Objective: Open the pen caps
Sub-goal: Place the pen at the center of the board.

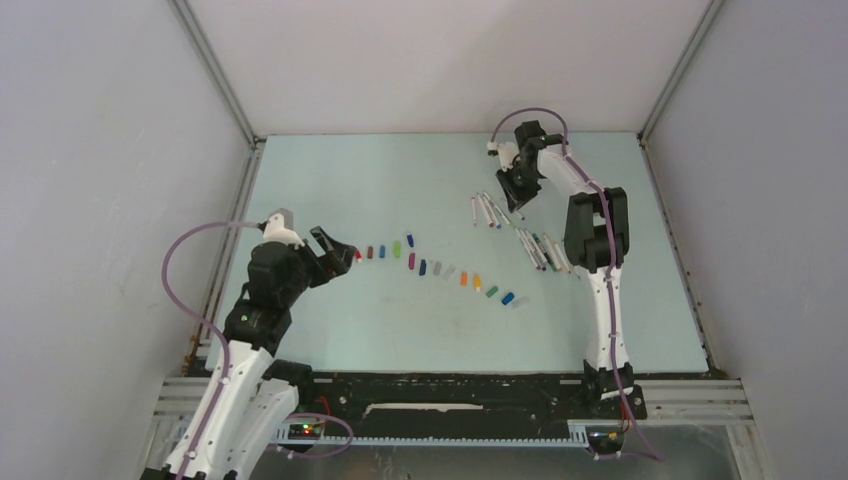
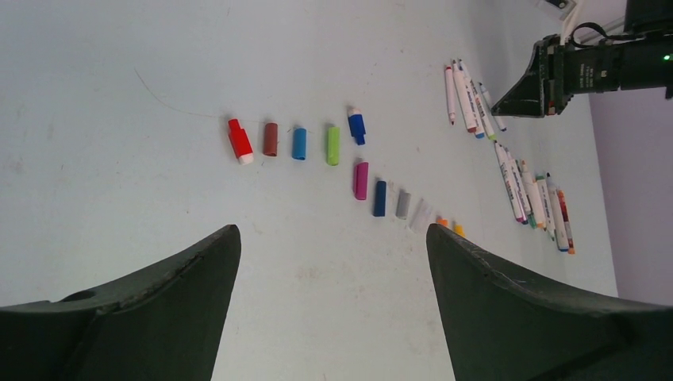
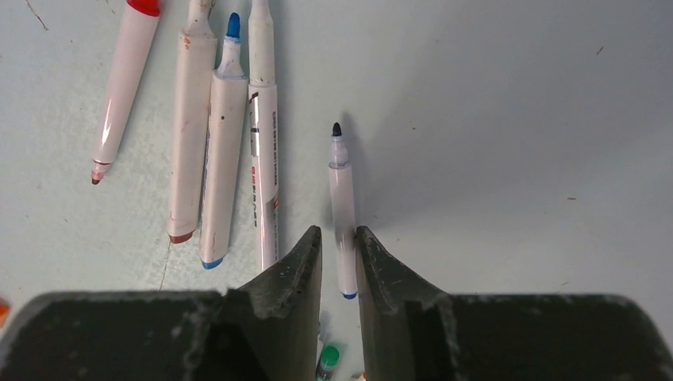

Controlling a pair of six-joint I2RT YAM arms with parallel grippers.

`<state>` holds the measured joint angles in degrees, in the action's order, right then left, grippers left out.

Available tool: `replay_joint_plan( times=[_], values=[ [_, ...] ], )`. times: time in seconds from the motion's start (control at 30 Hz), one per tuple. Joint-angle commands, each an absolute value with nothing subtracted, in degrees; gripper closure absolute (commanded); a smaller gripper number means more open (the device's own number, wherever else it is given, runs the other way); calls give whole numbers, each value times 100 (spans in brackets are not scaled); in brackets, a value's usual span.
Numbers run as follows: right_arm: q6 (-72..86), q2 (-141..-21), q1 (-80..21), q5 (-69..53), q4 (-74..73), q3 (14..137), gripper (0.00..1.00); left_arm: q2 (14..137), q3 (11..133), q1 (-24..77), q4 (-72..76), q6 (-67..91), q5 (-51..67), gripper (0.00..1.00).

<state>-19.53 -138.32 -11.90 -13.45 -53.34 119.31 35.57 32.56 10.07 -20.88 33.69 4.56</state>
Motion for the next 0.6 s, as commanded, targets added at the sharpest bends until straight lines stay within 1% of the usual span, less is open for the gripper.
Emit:
replay_joint_plan(
  times=[0.0, 0.37, 0.47, 0.57],
  values=[
    [-1907, -13668, -1211, -1275, -5413, 12063, 75, 3412, 3289, 958, -2133, 3480, 599, 10],
    [-1930, -12103, -1145, -1441, -5298, 11285, 72, 3277, 3581, 901, -2078, 3628, 1237, 7],
    [-1895, -11421, -1097, -1747, -5391, 10839, 71, 3212, 3706, 884, -2083, 3677, 1431, 1],
    [-1955, -10306, -1059, -2181, -5328, 10053, 71, 3202, 3789, 829, -1949, 3691, 1732, 0]
  ],
)
